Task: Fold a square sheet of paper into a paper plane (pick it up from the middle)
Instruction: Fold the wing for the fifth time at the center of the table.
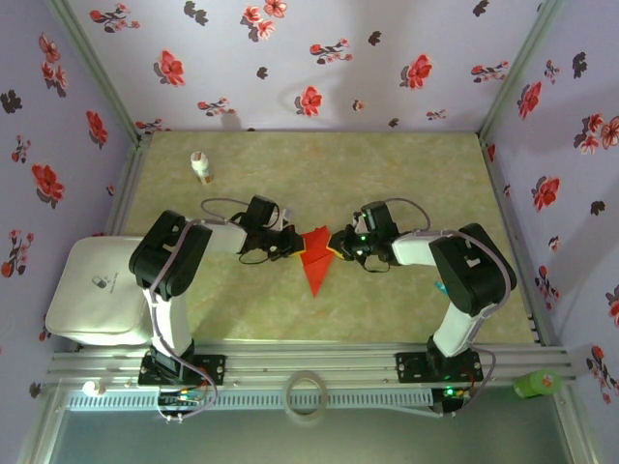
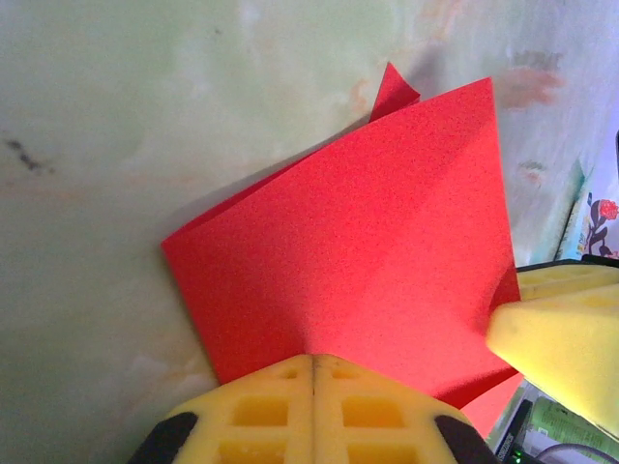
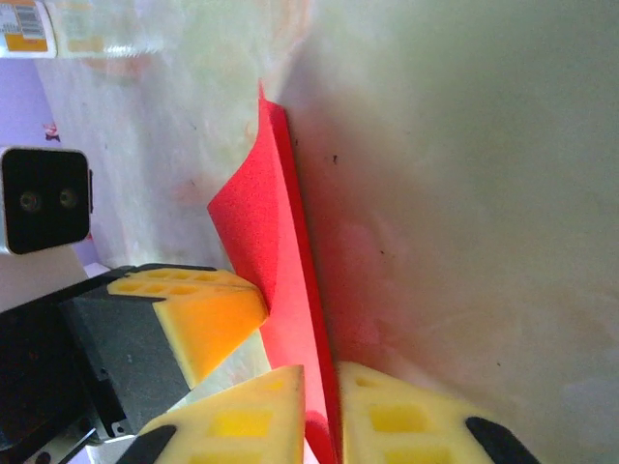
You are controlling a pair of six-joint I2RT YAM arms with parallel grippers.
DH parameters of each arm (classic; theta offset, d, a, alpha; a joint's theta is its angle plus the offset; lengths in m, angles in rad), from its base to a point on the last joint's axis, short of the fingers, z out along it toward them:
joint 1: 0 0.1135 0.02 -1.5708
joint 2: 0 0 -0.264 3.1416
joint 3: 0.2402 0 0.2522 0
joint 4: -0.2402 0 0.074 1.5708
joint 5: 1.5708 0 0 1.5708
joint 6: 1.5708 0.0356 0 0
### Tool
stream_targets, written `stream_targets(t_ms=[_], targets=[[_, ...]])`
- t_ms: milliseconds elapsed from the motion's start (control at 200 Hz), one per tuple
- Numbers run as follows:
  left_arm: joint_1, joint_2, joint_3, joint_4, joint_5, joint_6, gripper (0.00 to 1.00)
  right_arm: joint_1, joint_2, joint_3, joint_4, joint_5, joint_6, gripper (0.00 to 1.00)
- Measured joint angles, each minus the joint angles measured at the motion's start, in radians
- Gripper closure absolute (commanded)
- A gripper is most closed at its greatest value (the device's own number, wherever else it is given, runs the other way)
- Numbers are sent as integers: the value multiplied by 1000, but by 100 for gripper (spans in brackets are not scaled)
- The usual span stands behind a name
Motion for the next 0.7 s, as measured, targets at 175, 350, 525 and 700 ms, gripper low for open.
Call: stream_targets(t_ms=[175,350,525,700], targets=[[-3,-30,-10,-30,0,-5,86,0,-11,-22,8,8,11,97],[-4,-129,-10,-56,0,-16,83,1,-97,-114,43,88,98,97],[-11,-142,12,-65,6,-33,85,45,-153,-198,146,201,235,95],[-33,-113,48,-77,14,-54,90,127,-154,-204,170,299,315,94]])
